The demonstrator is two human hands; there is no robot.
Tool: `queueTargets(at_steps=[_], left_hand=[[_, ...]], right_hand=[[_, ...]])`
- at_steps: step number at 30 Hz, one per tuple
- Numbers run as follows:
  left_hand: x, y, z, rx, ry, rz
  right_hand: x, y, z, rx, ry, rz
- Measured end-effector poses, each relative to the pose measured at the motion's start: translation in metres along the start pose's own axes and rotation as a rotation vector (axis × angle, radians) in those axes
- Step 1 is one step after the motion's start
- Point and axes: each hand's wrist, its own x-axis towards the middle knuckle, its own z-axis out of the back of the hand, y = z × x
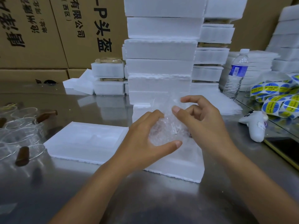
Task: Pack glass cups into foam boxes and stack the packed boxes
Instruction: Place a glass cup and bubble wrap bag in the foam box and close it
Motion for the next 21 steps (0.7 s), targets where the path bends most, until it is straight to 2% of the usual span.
queueTargets(at_steps=[4,6,12,14,18,21], left_hand=[[0.000,-0.003,0.000,-0.102,-0.013,-0.011],[0.000,-0.004,0.000,-0.151,-0.026,0.007],[0.003,-0.005,0.003,-0.188,-0.028,-0.054],[0.004,-0.004,0.006,-0.202,-0.045,-0.067],[0.002,-0.003,0.007,-0.171,-0.067,-0.096],[0.001,-0.001,0.006,-0.111,-0.068,-0.125]], right_hand=[[0.000,0.000,0.002,-0.047,-0.023,-0.004],[0.000,0.000,0.002,-0.103,-0.031,0.050],[-0.002,-0.002,0.001,-0.299,0.006,0.452],[-0.004,-0.005,-0.001,-0.328,0.064,0.527],[-0.006,-0.010,-0.005,-0.408,0.163,0.553],[-0.004,-0.012,-0.004,-0.449,0.175,0.490]])
